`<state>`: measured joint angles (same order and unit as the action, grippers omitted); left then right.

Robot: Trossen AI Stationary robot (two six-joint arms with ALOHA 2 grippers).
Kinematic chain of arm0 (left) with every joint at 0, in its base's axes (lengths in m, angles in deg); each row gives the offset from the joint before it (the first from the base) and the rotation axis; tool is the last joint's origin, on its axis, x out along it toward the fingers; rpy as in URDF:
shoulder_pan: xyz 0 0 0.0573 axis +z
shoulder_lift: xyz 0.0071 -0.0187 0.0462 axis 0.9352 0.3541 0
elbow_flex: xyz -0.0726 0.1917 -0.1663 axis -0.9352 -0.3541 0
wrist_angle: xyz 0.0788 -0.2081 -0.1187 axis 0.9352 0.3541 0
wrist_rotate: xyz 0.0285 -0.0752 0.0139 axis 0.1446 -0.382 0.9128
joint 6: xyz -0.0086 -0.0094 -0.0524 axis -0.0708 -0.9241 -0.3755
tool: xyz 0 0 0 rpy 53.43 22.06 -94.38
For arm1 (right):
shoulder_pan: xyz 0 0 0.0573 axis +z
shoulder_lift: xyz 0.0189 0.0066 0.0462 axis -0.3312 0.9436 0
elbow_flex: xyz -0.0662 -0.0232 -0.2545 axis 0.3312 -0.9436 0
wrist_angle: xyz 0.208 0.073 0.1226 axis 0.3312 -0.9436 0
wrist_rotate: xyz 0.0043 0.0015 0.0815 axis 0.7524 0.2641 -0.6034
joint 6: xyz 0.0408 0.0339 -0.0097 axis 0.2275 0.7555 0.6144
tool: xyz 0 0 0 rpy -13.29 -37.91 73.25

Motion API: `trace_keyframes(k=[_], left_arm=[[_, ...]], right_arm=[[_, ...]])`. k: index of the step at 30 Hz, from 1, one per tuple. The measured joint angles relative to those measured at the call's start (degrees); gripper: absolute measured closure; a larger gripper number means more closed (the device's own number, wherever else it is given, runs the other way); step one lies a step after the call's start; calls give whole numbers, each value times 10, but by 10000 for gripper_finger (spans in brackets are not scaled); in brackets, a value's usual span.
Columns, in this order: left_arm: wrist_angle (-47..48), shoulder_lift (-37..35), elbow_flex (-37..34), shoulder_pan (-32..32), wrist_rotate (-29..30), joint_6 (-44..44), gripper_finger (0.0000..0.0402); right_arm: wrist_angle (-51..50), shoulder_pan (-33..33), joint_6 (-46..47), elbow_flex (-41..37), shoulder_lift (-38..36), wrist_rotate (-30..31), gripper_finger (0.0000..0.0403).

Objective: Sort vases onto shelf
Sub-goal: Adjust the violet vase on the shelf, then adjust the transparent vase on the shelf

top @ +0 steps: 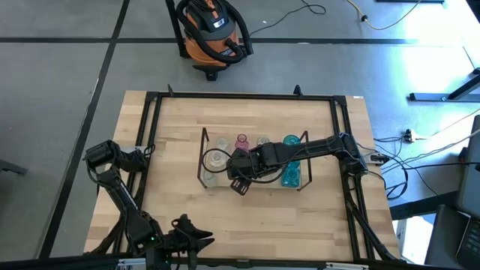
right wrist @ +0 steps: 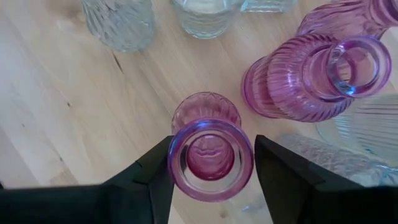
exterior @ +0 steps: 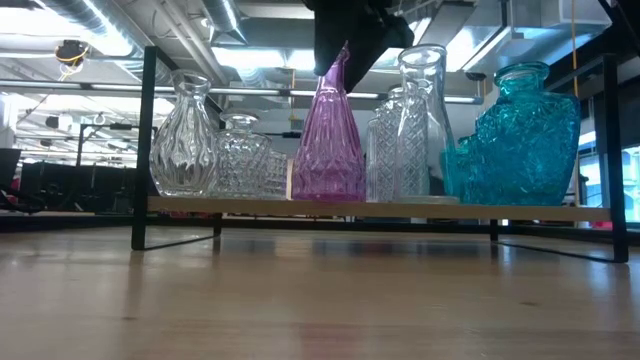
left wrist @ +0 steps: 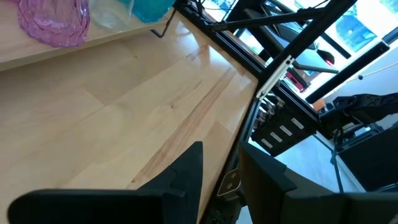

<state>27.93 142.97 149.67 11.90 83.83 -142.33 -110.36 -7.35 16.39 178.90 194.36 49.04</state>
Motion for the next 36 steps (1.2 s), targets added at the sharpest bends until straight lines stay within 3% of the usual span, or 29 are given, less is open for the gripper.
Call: trace_keyframes(k=[16, 18, 21, 24, 27, 31, 33, 36], left_arm=[[-4, 0, 0, 0, 13, 1, 308], [-4, 0, 0, 0, 45, -3, 308], [12, -7, 0, -8, 148, -19, 308], [90, -35, 0, -13, 224, -80, 313], [223, -68, 0, 6, 188, -175, 324], [395, -116, 0, 49, 104, -276, 343], [450, -136, 0, 71, 56, -279, 351], [463, -159, 0, 106, -7, -187, 360]], right_arm=[[22, 0, 15, 1, -73, 30, 214], [39, 1, 15, 1, -86, 26, 214], [77, 4, -9, 1, -107, 6, 214], [142, 18, -58, 1, -124, -1, 214], [216, 41, -128, 1, -125, -21, 214], [289, 51, -224, 1, -107, -94, 214], [307, 48, -265, 1, -93, -107, 214], [325, 39, -322, 1, -75, -105, 214]])
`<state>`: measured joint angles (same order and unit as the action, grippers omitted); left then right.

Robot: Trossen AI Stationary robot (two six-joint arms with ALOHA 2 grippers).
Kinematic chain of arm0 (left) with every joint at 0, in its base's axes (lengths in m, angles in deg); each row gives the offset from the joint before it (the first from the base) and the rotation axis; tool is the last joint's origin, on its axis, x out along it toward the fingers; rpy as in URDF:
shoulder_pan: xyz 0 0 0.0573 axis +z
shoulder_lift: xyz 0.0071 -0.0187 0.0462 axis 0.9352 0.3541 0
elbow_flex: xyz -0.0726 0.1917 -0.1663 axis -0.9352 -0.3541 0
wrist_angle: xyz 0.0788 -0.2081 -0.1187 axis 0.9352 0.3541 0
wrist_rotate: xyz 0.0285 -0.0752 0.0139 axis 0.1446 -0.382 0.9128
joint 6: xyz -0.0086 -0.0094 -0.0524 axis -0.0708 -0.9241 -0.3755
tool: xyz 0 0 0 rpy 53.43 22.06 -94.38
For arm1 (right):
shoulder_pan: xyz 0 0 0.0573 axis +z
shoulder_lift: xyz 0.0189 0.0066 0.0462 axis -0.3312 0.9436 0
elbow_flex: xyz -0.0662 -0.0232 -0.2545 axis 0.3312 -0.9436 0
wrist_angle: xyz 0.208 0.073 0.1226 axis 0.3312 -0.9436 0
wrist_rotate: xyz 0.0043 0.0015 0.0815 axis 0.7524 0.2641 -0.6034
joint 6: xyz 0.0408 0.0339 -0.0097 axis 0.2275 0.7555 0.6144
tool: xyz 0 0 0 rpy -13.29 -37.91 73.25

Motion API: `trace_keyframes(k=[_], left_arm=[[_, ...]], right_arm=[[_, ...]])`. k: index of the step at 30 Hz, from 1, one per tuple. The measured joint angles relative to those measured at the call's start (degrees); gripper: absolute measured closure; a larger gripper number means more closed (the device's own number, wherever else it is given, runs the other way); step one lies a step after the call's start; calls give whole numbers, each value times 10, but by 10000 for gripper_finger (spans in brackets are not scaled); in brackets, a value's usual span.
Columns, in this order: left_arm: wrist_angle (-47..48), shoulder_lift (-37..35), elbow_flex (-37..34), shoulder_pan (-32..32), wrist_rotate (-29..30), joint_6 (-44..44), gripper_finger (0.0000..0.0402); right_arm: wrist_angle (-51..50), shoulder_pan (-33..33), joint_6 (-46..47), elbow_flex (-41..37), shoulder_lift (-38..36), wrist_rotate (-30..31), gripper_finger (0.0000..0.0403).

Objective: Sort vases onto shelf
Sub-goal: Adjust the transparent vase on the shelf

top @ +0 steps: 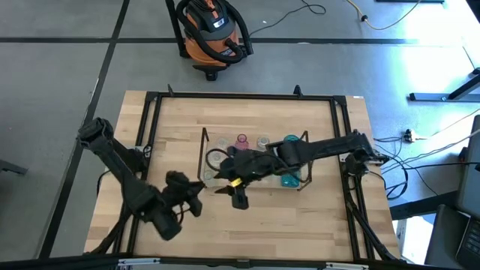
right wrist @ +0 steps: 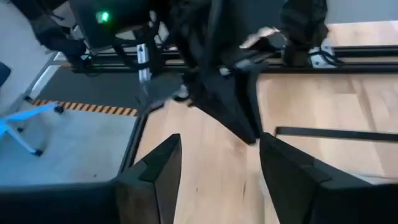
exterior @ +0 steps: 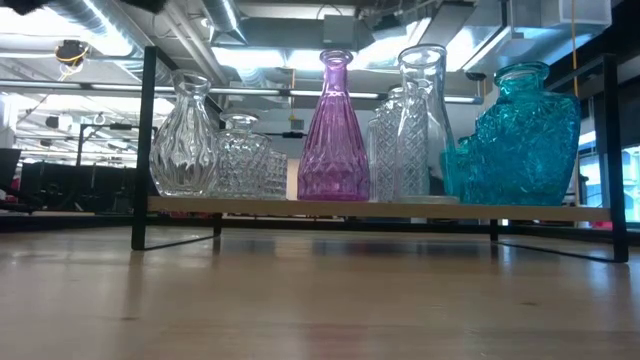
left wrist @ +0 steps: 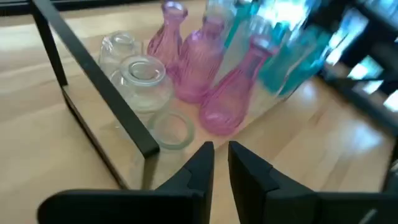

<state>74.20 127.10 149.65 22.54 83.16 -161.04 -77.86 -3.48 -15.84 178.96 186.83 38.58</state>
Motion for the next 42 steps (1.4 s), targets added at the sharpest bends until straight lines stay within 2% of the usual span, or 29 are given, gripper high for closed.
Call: trace_keyframes(k=[4, 7, 12, 20, 23, 25, 35, 42], left_arm=[[-37, -12, 0, 44, -88, 130, 368], [-46, -11, 0, 58, -111, 155, 375], [-43, -11, 0, 46, -113, 136, 390], [-7, -11, 0, 5, -147, 47, 401], [4, -11, 0, -5, -147, 20, 401], [5, -11, 0, -8, -147, 13, 401], [3, -11, 0, -9, -145, 6, 401], [2, -11, 0, -9, -140, 6, 401]], right_arm=[[8, -20, -34, 0, 22, -32, 214], [8, -35, -73, 0, 45, -40, 214], [8, -50, -129, 0, 80, -46, 214], [11, -50, -184, 0, 117, -46, 214], [15, -50, -189, 0, 128, -26, 218], [18, -53, -191, 0, 133, -10, 227], [35, -70, -192, 0, 143, -12, 300], [29, -69, -191, 0, 149, -16, 325]])
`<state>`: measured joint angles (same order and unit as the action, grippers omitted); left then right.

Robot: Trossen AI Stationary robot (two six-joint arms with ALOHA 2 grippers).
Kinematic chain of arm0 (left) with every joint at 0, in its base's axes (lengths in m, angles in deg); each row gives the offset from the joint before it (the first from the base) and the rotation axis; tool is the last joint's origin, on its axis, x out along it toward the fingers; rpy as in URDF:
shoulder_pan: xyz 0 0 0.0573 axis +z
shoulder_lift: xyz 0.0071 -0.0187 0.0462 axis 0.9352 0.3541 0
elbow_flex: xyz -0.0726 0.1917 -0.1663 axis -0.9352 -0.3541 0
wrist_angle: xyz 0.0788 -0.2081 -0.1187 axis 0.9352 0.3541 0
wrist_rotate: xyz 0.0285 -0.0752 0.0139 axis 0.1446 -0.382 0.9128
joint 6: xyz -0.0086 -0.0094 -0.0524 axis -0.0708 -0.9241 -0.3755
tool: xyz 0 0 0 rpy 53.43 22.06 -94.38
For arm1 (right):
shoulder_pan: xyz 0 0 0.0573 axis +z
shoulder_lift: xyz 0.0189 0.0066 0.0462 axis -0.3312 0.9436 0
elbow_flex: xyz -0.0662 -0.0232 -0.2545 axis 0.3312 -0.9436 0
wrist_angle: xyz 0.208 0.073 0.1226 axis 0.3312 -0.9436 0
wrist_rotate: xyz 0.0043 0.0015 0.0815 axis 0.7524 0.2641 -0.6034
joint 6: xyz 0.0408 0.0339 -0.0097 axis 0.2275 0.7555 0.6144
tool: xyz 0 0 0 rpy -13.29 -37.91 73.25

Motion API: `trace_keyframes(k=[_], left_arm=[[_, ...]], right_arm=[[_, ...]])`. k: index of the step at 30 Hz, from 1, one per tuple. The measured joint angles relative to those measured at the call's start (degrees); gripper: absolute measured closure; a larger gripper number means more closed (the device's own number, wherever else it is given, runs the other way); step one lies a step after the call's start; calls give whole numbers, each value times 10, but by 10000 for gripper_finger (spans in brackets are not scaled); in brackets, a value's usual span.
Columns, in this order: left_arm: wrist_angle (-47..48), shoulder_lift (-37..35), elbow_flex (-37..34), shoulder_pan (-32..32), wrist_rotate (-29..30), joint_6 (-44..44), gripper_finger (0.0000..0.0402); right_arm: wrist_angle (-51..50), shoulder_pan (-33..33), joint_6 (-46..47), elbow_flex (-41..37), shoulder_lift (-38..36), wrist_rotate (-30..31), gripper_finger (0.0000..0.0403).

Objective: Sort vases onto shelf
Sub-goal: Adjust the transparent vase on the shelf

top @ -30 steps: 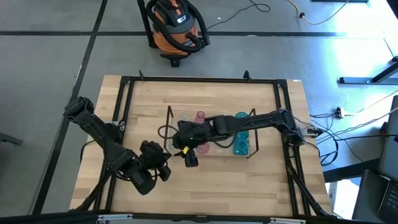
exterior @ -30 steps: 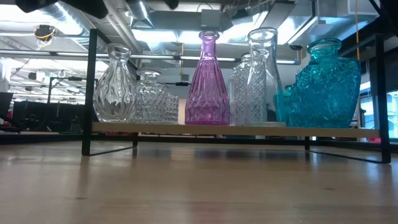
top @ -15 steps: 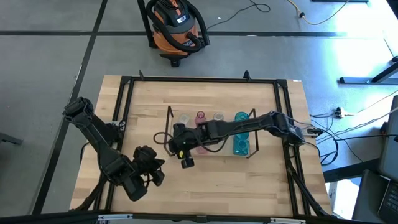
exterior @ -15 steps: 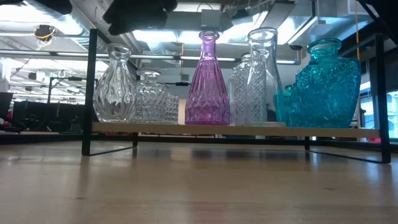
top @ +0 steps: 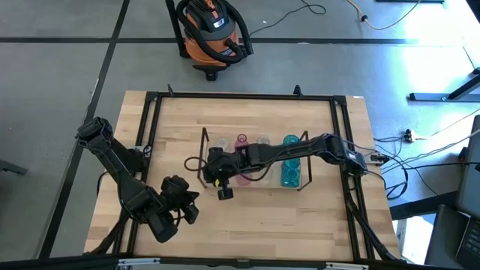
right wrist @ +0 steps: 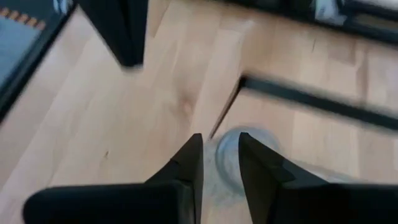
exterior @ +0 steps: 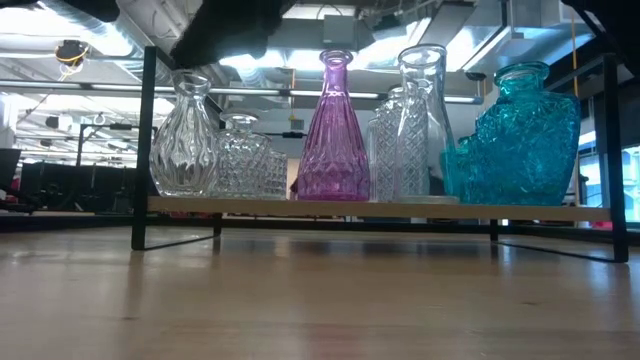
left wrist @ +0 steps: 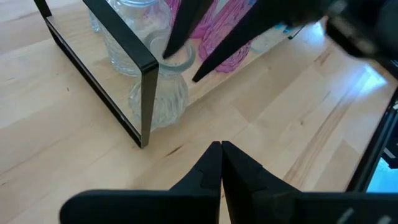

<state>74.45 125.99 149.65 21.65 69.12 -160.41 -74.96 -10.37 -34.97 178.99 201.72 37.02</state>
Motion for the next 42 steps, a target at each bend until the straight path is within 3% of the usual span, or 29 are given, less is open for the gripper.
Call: trace_keyframes(k=[13, 23, 35, 42], left_arm=[[-9, 0, 0, -2, 0, 0, 401], [-9, 0, 0, -2, 6, 1, 401], [-9, 0, 0, -7, 19, 1, 401], [-13, 0, 0, -12, 26, 0, 401]], right_arm=[[-20, 0, 20, 2, 17, 28, 329], [-107, 0, 41, 9, 21, 41, 329], [-103, 0, 62, 14, 18, 46, 330], [-133, 4, 59, 58, 17, 47, 381]])
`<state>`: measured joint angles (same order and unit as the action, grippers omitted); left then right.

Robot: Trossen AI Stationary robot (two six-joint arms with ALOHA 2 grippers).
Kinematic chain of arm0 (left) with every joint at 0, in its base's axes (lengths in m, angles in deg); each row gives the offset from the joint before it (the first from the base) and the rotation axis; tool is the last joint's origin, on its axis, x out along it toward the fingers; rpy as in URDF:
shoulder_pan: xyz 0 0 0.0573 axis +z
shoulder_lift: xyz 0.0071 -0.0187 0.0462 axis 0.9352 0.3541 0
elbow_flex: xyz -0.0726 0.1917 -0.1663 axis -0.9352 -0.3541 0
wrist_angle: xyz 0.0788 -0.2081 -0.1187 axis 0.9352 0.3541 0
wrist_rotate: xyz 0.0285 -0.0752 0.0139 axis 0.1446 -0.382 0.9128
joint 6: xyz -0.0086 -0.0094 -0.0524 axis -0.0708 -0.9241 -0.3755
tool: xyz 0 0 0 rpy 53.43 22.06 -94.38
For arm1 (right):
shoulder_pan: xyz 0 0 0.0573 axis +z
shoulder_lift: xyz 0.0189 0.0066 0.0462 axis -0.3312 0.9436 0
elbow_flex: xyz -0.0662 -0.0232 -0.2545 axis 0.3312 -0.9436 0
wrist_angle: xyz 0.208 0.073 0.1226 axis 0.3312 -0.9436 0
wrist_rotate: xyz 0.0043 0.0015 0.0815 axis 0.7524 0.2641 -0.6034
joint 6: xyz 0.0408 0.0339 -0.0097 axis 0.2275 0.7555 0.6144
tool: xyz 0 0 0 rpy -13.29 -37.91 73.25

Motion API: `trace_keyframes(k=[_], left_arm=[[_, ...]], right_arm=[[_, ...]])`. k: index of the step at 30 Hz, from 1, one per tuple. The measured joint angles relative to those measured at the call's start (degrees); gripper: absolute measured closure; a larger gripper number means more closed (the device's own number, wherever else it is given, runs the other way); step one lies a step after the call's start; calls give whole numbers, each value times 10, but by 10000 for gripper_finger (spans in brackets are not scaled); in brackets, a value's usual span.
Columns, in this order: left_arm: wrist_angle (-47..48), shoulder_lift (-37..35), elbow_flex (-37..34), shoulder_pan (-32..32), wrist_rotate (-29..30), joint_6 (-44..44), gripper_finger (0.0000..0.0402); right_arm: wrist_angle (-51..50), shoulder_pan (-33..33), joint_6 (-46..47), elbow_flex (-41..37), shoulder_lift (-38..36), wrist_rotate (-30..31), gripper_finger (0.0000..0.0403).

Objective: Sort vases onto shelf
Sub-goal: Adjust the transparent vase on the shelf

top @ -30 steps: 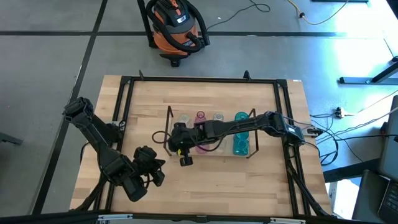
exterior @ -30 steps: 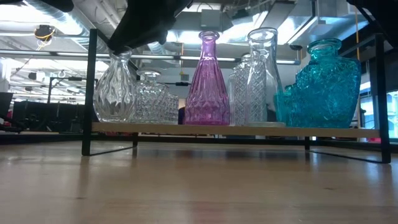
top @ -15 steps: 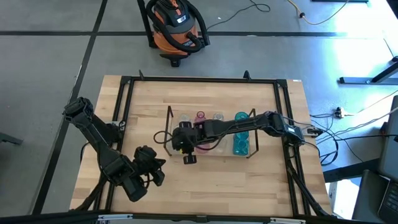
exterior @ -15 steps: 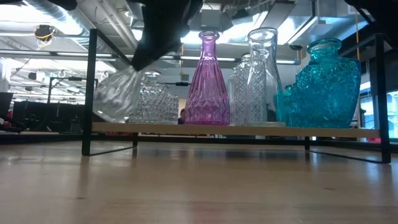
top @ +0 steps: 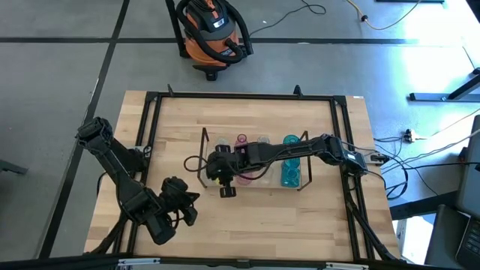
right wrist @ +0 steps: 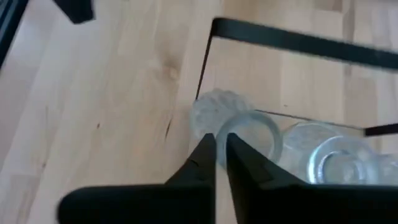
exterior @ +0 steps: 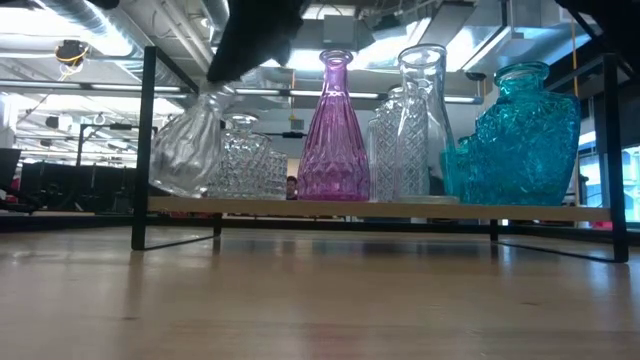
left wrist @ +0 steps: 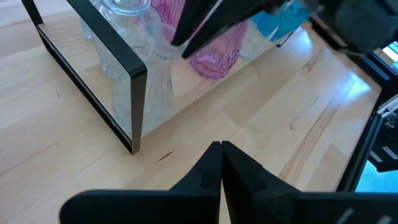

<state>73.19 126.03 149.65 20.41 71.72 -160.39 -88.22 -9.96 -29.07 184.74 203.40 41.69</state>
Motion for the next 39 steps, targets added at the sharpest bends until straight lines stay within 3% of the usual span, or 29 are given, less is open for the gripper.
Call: trace_keyframes(k=[5, 14, 20, 26, 34, 39], left_arm=[[-2, 0, 0, 0, 5, 0, 401], [-2, 0, 0, 0, 6, 1, 401], [13, 0, 0, 1, 6, -2, 401], [82, 0, 0, 5, 7, -76, 401], [82, 0, 0, 4, 4, -77, 401], [81, 0, 0, 4, 3, -77, 401]], right_arm=[[-17, 3, -23, 45, -2, -1, 394], [-62, 4, -26, 49, 0, -1, 400], [-22, 4, -26, 49, 0, -2, 402], [20, 4, -24, 49, 7, 11, 402], [55, -4, -22, 50, 25, 49, 403], [53, -13, -19, 49, 39, 39, 403]])
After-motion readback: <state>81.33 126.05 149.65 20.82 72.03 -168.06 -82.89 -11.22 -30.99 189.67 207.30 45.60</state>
